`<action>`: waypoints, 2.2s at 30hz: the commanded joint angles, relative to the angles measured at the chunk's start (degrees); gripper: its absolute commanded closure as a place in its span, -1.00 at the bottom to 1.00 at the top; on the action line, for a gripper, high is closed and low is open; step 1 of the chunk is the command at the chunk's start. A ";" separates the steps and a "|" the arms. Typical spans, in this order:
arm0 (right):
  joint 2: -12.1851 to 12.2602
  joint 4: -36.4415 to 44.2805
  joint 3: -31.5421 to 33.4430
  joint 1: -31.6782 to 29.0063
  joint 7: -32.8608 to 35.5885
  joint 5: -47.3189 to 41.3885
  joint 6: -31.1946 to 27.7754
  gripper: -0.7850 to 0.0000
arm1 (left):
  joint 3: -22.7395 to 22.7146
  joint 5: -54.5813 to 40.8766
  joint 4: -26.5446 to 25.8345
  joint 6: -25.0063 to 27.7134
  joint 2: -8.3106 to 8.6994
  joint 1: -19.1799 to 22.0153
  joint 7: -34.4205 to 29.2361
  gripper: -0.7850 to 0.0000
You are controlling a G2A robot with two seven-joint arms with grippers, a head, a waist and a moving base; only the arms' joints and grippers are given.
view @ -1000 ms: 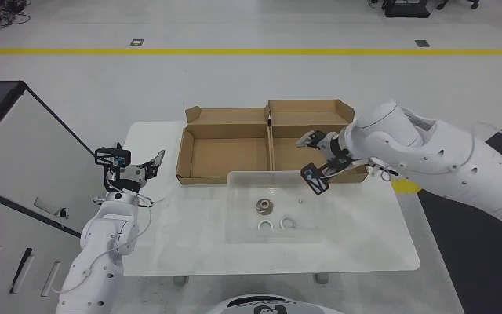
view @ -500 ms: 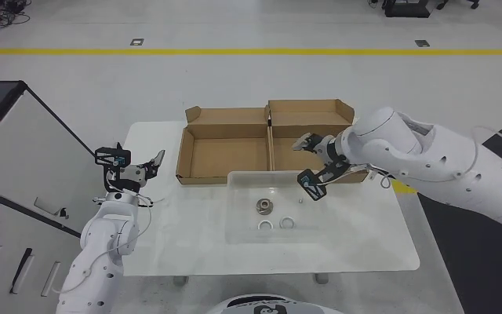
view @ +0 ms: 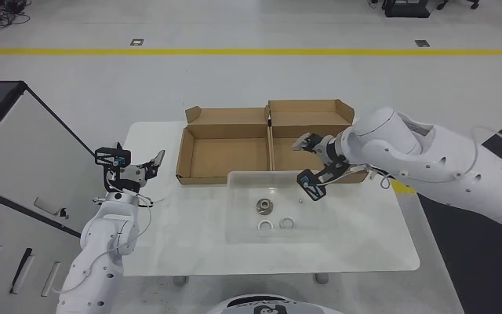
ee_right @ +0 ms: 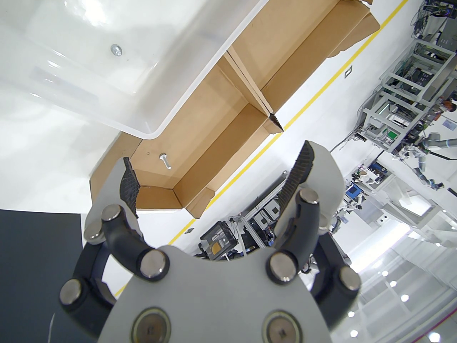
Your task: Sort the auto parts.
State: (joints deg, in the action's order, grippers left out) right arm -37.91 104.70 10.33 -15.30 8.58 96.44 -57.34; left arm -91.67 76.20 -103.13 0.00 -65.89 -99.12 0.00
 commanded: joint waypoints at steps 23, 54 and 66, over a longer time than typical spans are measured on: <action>-2.64 1.15 -0.59 0.78 -25.54 20.79 -0.66 -1.00 | 0.00 0.00 0.00 0.00 0.00 0.00 0.00 -1.00; -3.31 -5.53 0.32 -1.56 -25.85 2.71 -0.66 -1.00 | 0.00 0.00 0.00 0.00 0.00 0.00 0.00 -1.00; -3.64 -4.54 -0.59 -3.74 -15.21 -16.63 -0.66 -1.00 | 0.00 0.00 0.00 0.00 0.00 0.00 0.00 -1.00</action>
State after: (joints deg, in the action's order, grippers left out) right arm -41.45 99.88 9.74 -18.91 -7.31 82.12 -58.00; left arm -91.67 76.20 -103.13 0.00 -65.89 -99.12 0.00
